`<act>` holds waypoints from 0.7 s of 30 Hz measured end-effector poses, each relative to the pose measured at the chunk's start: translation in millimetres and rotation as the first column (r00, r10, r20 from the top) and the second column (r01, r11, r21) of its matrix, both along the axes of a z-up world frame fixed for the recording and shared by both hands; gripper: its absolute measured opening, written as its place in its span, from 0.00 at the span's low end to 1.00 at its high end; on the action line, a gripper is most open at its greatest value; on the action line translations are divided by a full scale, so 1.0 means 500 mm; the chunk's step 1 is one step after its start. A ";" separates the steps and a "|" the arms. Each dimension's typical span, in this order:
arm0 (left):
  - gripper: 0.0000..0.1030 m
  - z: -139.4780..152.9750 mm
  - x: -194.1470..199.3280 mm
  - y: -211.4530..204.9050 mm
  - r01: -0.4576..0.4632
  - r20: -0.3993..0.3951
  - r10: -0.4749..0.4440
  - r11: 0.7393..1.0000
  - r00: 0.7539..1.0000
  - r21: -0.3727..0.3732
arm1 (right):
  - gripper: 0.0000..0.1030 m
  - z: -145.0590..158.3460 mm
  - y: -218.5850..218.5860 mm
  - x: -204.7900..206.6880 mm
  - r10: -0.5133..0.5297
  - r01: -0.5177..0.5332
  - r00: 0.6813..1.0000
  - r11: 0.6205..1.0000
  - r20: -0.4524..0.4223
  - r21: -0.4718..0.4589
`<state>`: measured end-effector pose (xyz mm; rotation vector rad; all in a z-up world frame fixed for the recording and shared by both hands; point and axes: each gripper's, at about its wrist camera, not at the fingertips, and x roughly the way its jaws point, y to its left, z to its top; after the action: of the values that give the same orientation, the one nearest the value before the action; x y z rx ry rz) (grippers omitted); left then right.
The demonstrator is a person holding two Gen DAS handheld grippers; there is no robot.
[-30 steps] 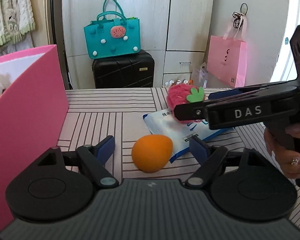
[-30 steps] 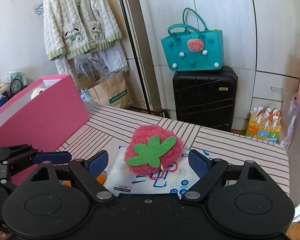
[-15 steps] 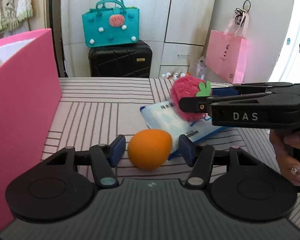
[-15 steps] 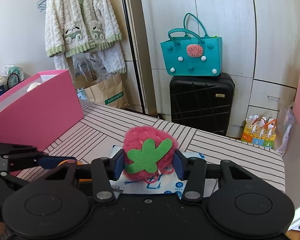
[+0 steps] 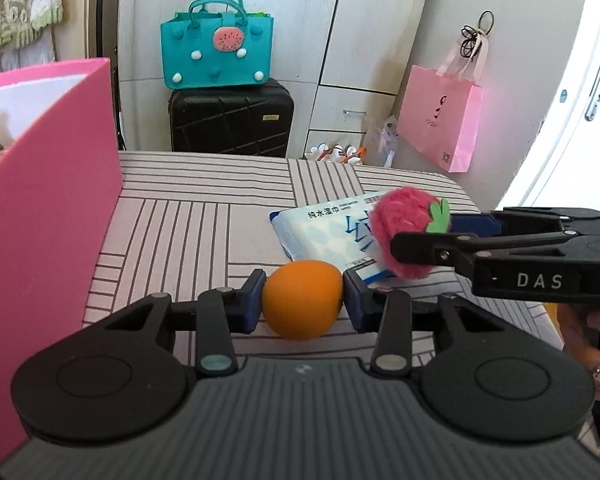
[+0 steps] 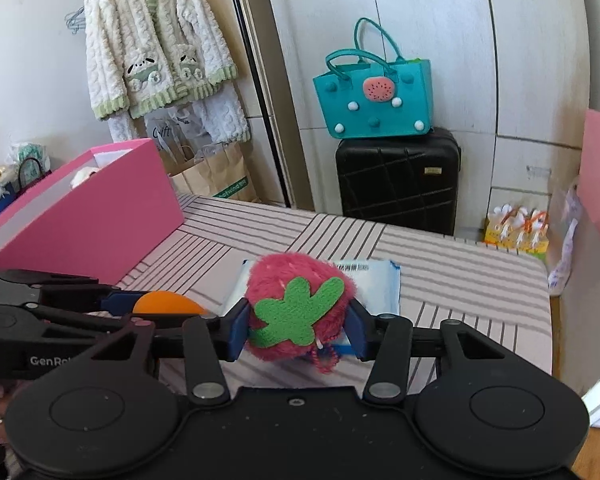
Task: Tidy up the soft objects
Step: 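Lift the puff and orange sponge and carry both toward the pink box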
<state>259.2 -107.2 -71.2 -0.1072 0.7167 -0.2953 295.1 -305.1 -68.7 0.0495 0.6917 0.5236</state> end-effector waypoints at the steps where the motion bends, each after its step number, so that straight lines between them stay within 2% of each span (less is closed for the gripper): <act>1: 0.39 0.002 -0.006 0.000 0.003 0.004 -0.003 1.000 1.000 0.002 | 0.53 0.002 -0.003 -0.005 0.000 0.000 1.000 1.000 -0.008 0.005; 14: 0.39 0.024 -0.076 0.018 0.037 -0.044 -0.039 0.998 0.998 -0.042 | 0.53 0.027 0.004 -0.094 0.015 -0.016 0.999 1.000 -0.048 -0.010; 17: 0.39 0.037 -0.098 0.024 0.042 -0.038 -0.043 0.998 0.998 -0.043 | 0.53 0.038 0.013 -0.120 0.037 -0.038 0.998 0.999 -0.055 -0.013; 21: 0.39 0.066 -0.128 0.041 0.038 0.010 -0.037 0.998 0.999 -0.057 | 0.54 0.059 0.020 -0.148 0.052 -0.053 0.997 0.998 -0.054 -0.016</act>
<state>195.4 -86.7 -38.2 -0.1468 0.7018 -0.3519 221.2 -294.9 -39.2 0.0292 0.7512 0.5680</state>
